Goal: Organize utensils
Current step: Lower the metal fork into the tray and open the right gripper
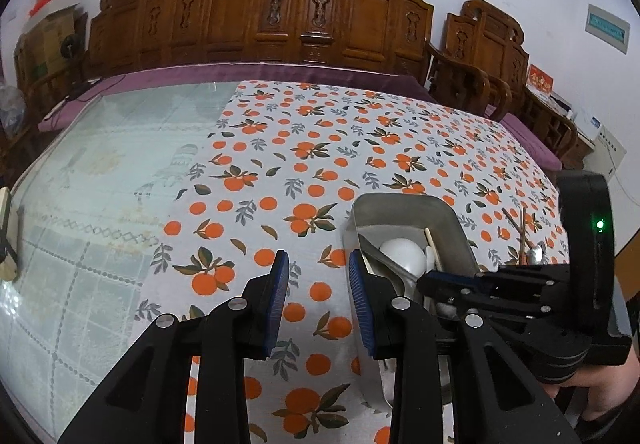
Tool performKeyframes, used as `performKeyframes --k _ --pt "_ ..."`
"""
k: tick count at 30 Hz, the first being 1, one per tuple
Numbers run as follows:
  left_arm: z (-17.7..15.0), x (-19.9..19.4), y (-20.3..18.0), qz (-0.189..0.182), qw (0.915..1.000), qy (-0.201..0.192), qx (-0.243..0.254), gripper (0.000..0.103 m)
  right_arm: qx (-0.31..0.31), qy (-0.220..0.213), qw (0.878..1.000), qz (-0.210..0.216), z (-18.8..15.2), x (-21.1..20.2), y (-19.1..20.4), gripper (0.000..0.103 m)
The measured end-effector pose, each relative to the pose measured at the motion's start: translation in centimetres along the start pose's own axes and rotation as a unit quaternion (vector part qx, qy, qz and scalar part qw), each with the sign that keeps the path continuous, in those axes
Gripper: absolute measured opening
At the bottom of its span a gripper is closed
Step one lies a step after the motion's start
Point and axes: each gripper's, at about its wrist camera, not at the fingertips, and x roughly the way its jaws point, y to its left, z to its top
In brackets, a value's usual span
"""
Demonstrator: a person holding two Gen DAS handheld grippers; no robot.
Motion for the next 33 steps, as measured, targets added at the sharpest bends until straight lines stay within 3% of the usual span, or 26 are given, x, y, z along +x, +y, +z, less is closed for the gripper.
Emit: performKeyframes --k 5,9,21,27,29,31,33 --pt "0.0 0.1 -0.1 0.000 1.0000 0.002 0.003 0.029 0.013 -0.006 0.999 0.030 0.1 -0.3 -0.2 0.010" --pt "-0.2 0.1 -0.6 -0.003 1.0000 0.001 0.006 0.030 0.001 -0.023 0.999 0.031 -0.1 -1.9 -0.5 0.010" --pt "-0.7 -0.1 -4.3 -0.016 0.9992 -0.005 0.037 0.031 -0.029 -0.085 0.995 -0.030 -4.2 -10.0 -5.4 0.010" --pt "-1.0 -0.1 -6.1 -0.021 0.9984 -0.006 0.052 0.042 -0.025 -0.097 0.993 -0.067 -6.6 -12.8 -8.7 0.010" --pt "-1.0 -0.1 -6.7 -0.027 0.9982 -0.009 0.052 0.054 -0.026 -0.097 0.991 -0.083 -7.3 -13.5 -9.9 0.010" --pt "-1.1 -0.2 -7.5 -0.031 0.9979 -0.012 0.055 0.058 -0.026 -0.096 0.990 -0.096 -8.0 -14.0 -11.1 0.010" --pt "-1.3 -0.3 -8.1 -0.036 0.9977 -0.015 0.056 0.062 -0.025 -0.092 0.989 -0.112 -8.6 -14.3 -12.7 0.020"
